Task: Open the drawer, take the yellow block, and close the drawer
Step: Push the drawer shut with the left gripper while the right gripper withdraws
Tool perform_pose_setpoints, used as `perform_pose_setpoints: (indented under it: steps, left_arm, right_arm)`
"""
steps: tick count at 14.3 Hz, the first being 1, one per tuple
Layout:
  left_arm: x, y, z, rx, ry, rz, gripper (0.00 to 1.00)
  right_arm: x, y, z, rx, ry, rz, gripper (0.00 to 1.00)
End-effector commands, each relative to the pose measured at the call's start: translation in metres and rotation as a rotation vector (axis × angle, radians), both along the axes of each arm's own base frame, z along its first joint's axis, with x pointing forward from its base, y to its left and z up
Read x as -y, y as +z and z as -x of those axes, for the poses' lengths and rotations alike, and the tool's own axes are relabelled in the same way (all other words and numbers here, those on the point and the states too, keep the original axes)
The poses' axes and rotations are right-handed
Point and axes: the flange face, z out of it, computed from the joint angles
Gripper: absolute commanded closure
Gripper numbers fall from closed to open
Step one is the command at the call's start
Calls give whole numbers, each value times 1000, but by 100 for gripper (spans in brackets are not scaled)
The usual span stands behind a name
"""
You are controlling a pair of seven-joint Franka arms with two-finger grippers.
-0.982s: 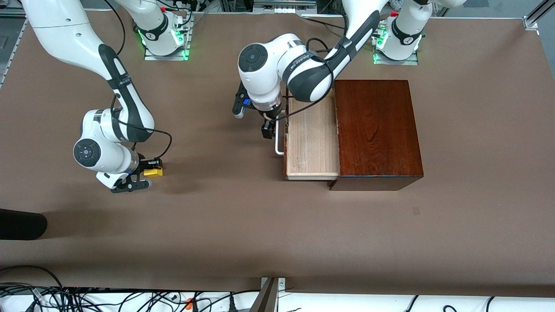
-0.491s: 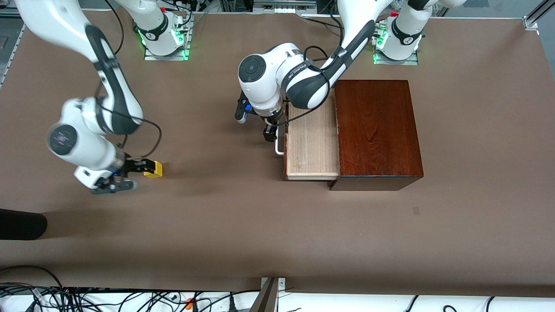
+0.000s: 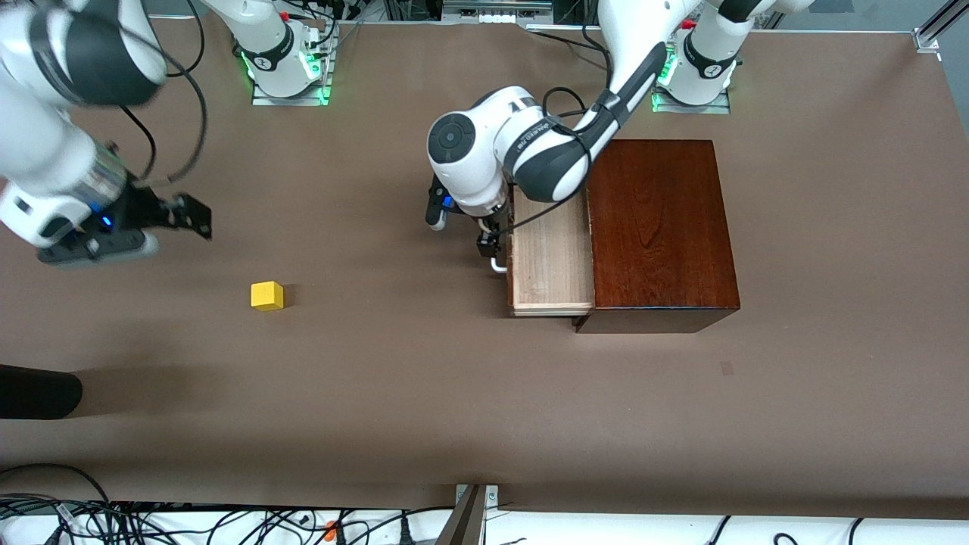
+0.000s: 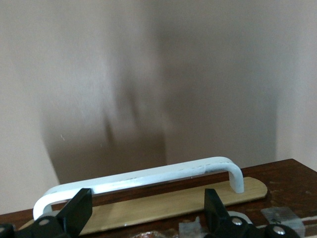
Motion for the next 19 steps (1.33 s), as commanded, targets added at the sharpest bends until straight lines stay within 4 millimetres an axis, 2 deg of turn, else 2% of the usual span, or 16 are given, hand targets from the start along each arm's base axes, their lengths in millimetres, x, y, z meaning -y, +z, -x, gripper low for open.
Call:
perform_pose_setpoints:
  steps: [1, 3, 8, 10, 13, 15, 17, 19]
  left_arm:
    - [-32, 18, -18, 5, 9, -78, 0]
    - [-46, 14, -20, -24, 27, -117, 0]
    - [-79, 4, -15, 14, -15, -263, 0]
    - [-110, 2, -29, -2, 27, -279, 0]
    - [-141, 0, -40, -21, 67, -295, 0]
    - [-140, 1, -42, -16, 69, -287, 0]
    - [-122, 9, -37, 1, 77, -256, 0]
    - [-92, 27, -29, 41, 150, -206, 0]
  right_arm:
    - [-5, 46, 7, -55, -52, -16, 0]
    - [-4, 60, 10, -58, -56, -14, 0]
    - [-6, 62, 9, -51, -55, -12, 0]
    - [-2, 66, 7, -44, -53, -15, 0]
    - [3, 68, 7, -41, -61, -15, 0]
    - [-2, 69, 8, -38, -59, -6, 0]
    - [-1, 69, 6, -31, -58, -15, 0]
    - [-2, 68, 6, -31, -52, -15, 0]
